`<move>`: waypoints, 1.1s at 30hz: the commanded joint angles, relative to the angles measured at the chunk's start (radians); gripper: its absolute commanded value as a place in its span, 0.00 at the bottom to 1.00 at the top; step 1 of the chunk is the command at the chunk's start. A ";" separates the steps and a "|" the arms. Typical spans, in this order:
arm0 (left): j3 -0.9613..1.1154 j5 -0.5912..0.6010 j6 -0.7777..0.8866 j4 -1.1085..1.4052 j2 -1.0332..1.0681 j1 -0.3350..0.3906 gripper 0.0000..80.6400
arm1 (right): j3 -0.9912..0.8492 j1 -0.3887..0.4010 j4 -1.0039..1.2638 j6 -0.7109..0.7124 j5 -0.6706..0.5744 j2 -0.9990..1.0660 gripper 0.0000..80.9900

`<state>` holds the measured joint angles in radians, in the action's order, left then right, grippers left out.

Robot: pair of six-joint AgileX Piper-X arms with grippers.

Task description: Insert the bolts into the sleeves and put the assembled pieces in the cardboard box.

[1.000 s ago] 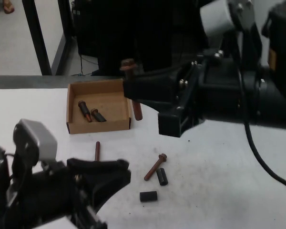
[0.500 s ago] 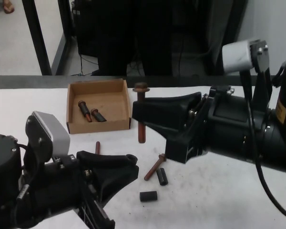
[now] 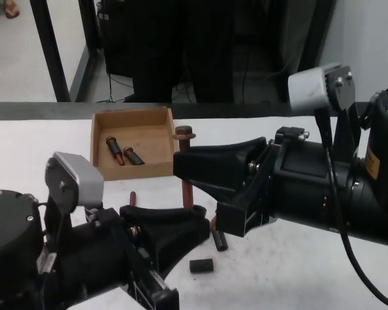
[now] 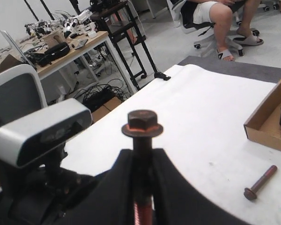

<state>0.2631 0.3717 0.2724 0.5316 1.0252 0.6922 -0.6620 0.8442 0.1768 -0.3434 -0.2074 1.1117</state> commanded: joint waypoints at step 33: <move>0.013 0.041 0.025 0.069 0.001 0.004 0.01 | -0.018 -0.014 -0.006 0.089 0.069 -0.009 0.00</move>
<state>0.2631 0.3912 0.3258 0.5995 1.0276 0.6922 -0.6620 0.8468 0.1679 -0.2804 -0.1773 1.1117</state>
